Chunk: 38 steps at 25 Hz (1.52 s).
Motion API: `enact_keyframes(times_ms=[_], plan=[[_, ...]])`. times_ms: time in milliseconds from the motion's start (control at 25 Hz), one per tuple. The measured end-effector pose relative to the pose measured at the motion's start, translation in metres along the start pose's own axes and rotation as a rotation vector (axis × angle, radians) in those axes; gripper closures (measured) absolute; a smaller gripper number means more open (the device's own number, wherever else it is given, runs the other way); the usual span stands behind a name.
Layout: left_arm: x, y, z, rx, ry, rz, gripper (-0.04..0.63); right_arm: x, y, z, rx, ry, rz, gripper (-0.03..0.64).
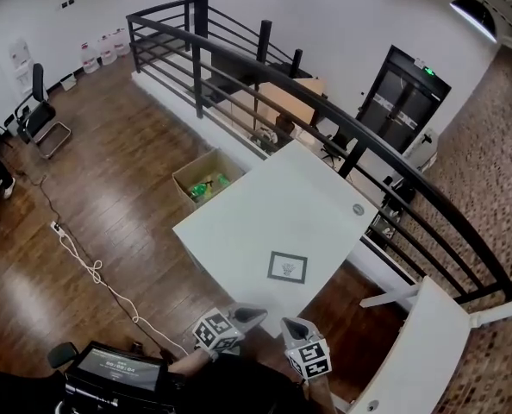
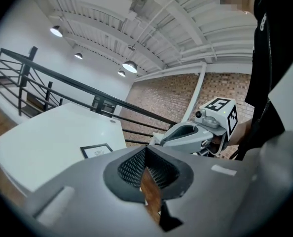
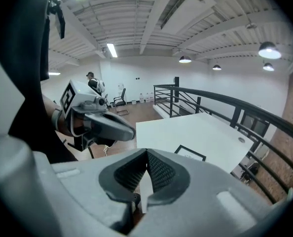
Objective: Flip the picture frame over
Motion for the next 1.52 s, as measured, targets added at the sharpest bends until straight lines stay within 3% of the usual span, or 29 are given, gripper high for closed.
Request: enact_keyframes(times_ms=[280, 720, 1040, 1320, 1440, 1520], plan=[[0.060, 0.022, 0.027, -0.044, 0.006, 0.056, 0.583, -0.006, -0.034, 0.026, 0.036, 0.034, 0.003, 0.624], [0.095, 0.016, 0.036, -0.018, 0.031, 0.103, 0.583, -0.026, -0.063, 0.028, 0.077, 0.005, 0.058, 0.624], [0.104, -0.041, 0.047, -0.028, 0.037, 0.193, 0.583, -0.096, -0.072, 0.023, 0.052, 0.018, 0.134, 0.624], [0.080, -0.128, 0.056, 0.046, -0.010, 0.156, 0.583, -0.172, -0.061, 0.022, 0.029, 0.029, 0.169, 0.624], [0.081, -0.151, 0.057, 0.033, -0.039, 0.173, 0.583, -0.200, -0.055, 0.012, 0.044, 0.018, 0.178, 0.624], [0.079, -0.158, 0.057, 0.062, -0.019, 0.185, 0.581, -0.214, -0.053, 0.006, 0.048, 0.016, 0.188, 0.624]])
Point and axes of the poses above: the fingertips, and each gripper's own axes: y backward along the fingers, x to its left, z out of its top, the point moved 3 cm from there along y, backward along the fingers, and after that the axes turned 9 degrees about -x, right-handed, at the moved point
